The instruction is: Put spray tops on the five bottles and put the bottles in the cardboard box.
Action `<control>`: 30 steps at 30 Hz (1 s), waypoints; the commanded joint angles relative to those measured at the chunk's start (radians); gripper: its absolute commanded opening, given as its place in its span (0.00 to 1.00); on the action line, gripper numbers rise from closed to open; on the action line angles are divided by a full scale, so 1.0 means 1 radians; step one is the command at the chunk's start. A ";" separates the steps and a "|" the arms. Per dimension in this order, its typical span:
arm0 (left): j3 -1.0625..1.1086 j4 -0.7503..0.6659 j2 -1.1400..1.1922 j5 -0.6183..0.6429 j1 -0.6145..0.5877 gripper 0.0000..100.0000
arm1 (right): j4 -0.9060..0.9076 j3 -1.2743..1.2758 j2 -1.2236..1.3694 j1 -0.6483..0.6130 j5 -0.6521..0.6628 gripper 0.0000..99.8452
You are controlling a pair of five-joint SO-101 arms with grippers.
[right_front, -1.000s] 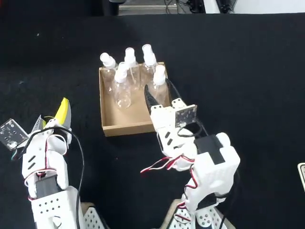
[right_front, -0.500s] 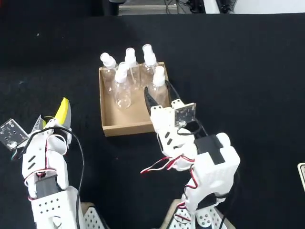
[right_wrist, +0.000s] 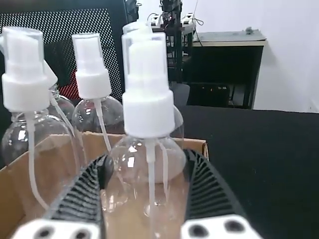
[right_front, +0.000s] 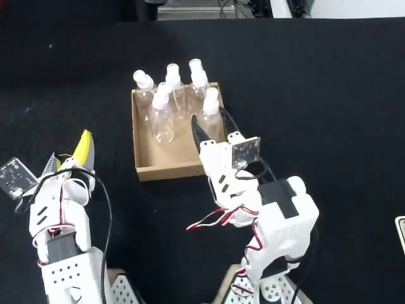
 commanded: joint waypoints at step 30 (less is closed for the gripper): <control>0.022 -0.026 -0.012 -0.012 0.004 0.31 | 0.035 -0.015 -0.004 -0.032 -0.003 0.34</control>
